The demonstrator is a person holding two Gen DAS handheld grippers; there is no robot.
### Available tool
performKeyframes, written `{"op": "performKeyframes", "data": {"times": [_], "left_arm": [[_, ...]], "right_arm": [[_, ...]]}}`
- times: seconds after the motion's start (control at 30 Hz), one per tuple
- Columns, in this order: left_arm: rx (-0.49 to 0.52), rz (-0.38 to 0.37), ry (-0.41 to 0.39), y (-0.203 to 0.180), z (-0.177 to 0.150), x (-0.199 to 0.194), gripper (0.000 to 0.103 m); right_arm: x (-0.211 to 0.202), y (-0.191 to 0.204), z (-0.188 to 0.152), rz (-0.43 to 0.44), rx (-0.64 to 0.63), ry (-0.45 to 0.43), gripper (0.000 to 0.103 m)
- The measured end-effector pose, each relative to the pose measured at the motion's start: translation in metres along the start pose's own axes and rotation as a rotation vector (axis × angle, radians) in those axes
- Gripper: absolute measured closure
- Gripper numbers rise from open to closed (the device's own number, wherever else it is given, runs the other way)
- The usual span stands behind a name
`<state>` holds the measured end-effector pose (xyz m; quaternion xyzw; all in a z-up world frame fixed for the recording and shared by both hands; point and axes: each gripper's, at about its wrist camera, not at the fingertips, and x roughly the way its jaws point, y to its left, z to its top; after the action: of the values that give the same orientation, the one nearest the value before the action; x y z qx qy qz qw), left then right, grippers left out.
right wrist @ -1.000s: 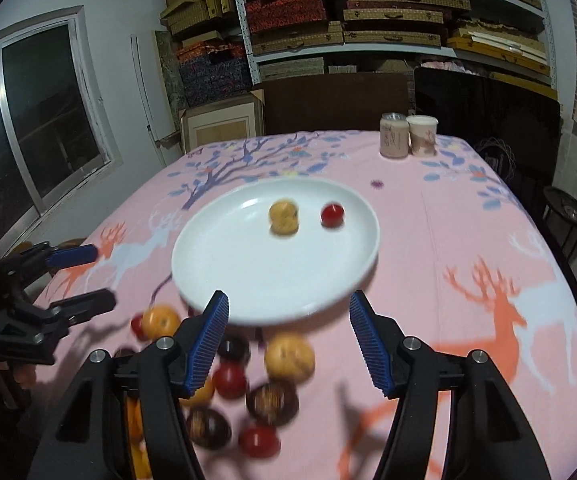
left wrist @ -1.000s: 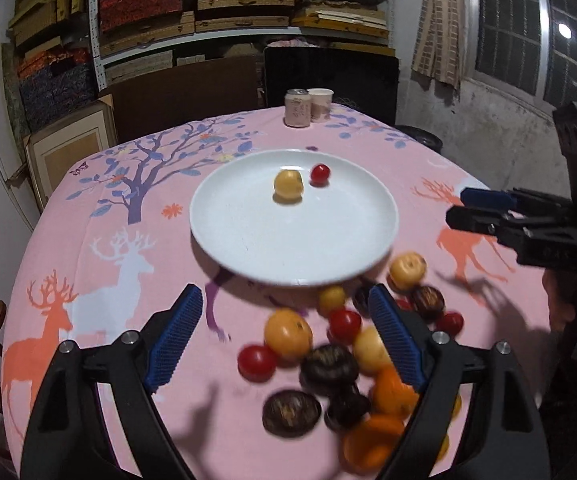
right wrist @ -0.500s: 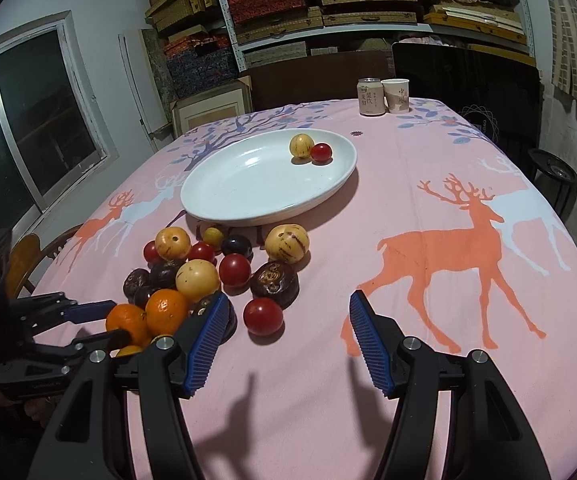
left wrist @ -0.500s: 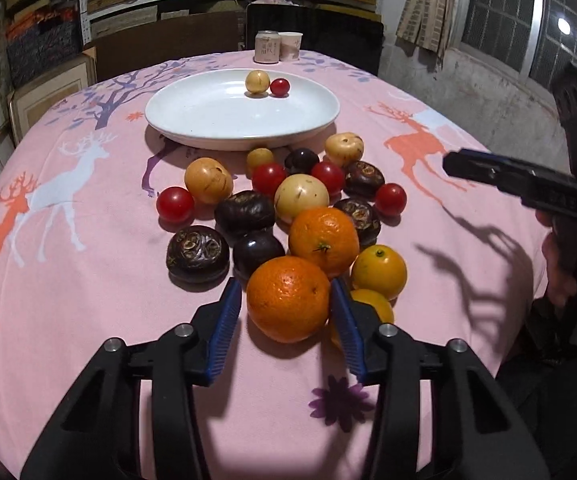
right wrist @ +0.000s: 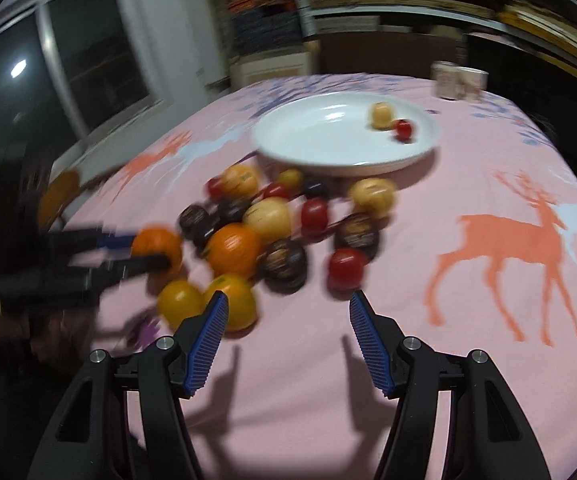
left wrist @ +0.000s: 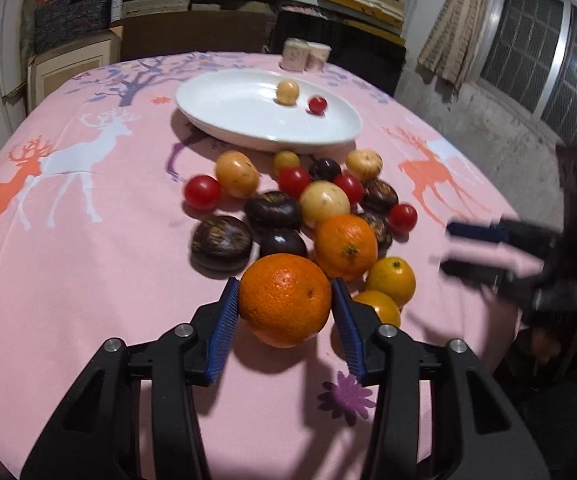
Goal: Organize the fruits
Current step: 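Grasp a large orange with the left tool while the right tool grasps a yellow-orange fruit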
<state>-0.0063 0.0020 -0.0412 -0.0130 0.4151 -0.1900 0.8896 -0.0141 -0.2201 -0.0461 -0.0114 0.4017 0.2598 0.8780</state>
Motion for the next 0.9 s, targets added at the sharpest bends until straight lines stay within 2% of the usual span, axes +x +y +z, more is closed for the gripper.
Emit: {"op": "performKeyframes", "data": {"times": [0.17,0.37,0.47,0.67,0.9], "left_arm": [[-0.022,0.015,-0.04,0.009,0.006,-0.017,0.058],[-0.021,0.0,-0.029,0.009,0.003,-0.012,0.058],[-0.025,0.0,-0.029,0.01,0.002,-0.011,0.058],[-0.026,0.001,-0.046,0.014,0.006,-0.014,0.058],[-0.021,-0.008,-0.054,0.013,0.011,-0.013,0.058]], "right_arm": [[0.015,0.017,0.003,0.045,-0.027,0.017,0.041],[0.036,0.019,0.003,0.077,-0.024,0.08,0.058],[0.041,0.023,0.002,0.072,-0.034,0.075,0.066],[0.016,0.021,0.008,0.053,-0.04,-0.007,0.066],[0.007,-0.004,0.016,0.019,0.033,-0.037,0.066]]}}
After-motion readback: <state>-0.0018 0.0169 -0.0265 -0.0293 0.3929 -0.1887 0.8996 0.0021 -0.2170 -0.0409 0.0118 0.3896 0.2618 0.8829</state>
